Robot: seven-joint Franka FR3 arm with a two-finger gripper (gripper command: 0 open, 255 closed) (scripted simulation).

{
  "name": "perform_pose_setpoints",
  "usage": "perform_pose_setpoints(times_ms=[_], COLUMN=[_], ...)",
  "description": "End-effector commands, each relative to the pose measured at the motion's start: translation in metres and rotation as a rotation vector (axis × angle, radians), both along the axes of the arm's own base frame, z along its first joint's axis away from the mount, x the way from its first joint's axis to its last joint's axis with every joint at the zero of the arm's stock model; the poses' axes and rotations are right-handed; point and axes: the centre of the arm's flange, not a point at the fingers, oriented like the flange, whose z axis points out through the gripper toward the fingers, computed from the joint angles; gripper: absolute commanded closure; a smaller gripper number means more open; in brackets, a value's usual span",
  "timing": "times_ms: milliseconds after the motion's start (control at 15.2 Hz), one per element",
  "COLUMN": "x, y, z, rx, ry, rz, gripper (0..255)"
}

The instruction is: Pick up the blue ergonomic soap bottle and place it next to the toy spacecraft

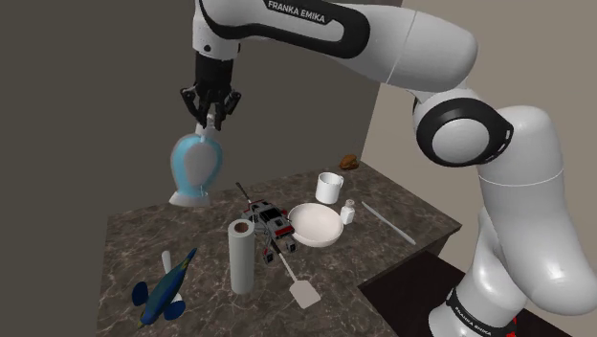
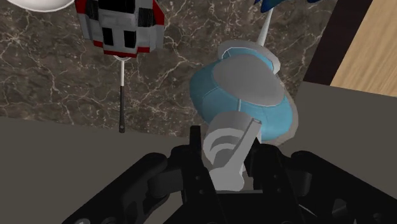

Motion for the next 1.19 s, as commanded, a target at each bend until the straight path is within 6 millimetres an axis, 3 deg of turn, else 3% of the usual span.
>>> perform_pose_setpoints(times_ms=[0,1122], x=[0.001,0.001], y=[0.004,0.004], z=[-0.009,-0.099], rx=[0.001,0.001], ry=[-0.001,-0.001], rz=[-0.001,-0.001], gripper=[255,255])
